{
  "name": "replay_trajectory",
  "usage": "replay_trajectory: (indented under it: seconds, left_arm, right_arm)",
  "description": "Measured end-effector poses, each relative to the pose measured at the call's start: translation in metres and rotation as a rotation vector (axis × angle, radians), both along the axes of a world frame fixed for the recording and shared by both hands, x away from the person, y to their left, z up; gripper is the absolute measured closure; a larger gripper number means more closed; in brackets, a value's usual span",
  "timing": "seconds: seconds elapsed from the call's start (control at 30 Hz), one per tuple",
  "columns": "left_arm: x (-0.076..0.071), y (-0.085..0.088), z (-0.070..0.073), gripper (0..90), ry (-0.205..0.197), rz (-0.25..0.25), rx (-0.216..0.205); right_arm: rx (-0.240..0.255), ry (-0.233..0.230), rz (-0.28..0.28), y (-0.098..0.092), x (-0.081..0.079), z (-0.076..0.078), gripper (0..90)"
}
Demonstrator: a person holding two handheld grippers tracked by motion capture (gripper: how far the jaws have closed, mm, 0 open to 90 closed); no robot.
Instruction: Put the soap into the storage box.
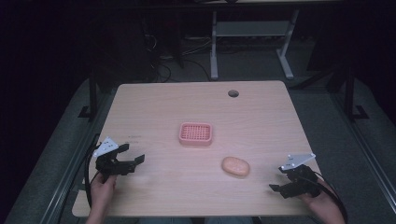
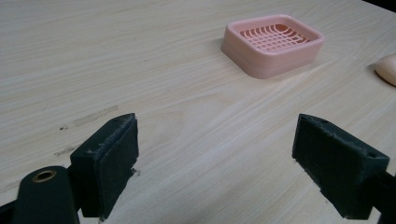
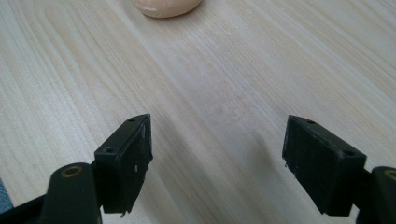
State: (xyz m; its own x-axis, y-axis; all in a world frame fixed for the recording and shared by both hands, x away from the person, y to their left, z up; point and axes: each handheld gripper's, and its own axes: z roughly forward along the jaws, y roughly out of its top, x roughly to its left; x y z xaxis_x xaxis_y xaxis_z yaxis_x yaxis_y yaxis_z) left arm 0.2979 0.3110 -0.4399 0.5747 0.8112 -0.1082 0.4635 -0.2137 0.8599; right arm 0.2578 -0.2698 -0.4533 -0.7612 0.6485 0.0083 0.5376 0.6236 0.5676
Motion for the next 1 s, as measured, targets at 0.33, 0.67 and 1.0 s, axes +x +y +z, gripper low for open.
replay_trajectory:
  seconds: [0.33, 0.67, 1.0]
  left_arm:
    - [-0.001, 0.002, 0.0, 14.3, 0.002, 0.006, 0.006]
    - [-0.002, 0.001, 0.002, 14.2, -0.009, -0.007, 0.009]
    - [-0.003, 0.0, 0.002, 14.2, -0.01, -0.006, 0.008]
  right_arm:
    - [0.003, 0.008, 0.021, 0.006, 0.0, 0.0, 23.6]
    - [0.004, 0.0, 0.033, 0.011, -0.001, 0.004, 23.6]
    - [-0.005, -0.009, 0.053, 0.018, 0.0, 0.009, 23.2]
